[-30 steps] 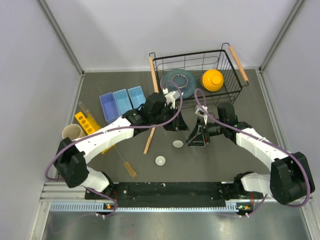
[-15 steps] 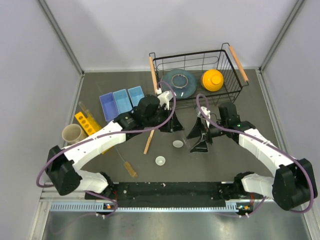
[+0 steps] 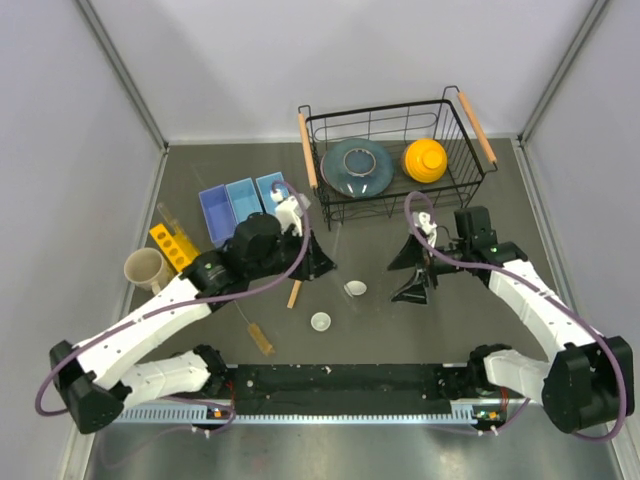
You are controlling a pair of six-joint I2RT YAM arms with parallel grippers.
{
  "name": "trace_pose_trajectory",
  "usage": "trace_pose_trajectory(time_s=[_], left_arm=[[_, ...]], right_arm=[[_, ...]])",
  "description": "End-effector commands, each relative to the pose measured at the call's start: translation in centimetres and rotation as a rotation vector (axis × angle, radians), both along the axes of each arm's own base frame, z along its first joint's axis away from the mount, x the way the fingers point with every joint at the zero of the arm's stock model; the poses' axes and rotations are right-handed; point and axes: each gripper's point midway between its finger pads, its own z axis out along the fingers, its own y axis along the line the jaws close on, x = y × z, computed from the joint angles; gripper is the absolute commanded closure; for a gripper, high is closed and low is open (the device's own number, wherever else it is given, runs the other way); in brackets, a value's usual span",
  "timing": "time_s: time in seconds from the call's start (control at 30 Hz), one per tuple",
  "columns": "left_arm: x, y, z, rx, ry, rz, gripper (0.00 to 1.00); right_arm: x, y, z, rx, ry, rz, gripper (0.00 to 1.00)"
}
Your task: Organize the chemistry lab equipment
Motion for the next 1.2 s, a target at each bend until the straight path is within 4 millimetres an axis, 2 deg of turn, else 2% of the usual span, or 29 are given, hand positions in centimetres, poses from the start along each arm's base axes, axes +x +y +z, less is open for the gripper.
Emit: trace_pose_trajectory(time_s=[0.0, 0.03, 0.07, 0.2, 0.47, 0.7, 1.17], left_arm=[[-0.4, 3.3, 0.6, 0.034, -0.08, 0.082, 0.83], [-0.5, 4.3, 1.4, 0.02, -0.112, 0.113, 0.83], [-0.8, 5.0, 0.8, 0.042, -0.104, 0.125, 0.83], [-1.5, 7.8, 1.2, 0.059, -0.146, 0.19, 0.83], [-2.0, 11.7, 1.2, 0.128, -0.202, 0.283, 0.83], [-2.2, 13.7, 0.6, 0.178, -0.219, 0.332, 0.82], [-1.8, 15.4, 0.4, 0.242, -0.238, 0.388, 0.82]], right_arm=[[2.1, -1.4, 2.2, 0.012, -0.138, -0.059, 0.03], [2.3, -1.7, 2.2, 0.007, -0.145, -0.074, 0.03], [2.6, -2.1, 2.1, -0.001, -0.155, -0.092, 0.03], [3.8, -3.5, 1.7, -0.012, -0.149, -0.16, 0.02], [5.0, -4.9, 0.5, -0.037, -0.119, -0.218, 0.02], [5.6, -5.4, -0.6, -0.064, -0.096, -0.242, 0.02], [5.9, -5.8, -1.3, -0.081, -0.083, -0.251, 0.02]])
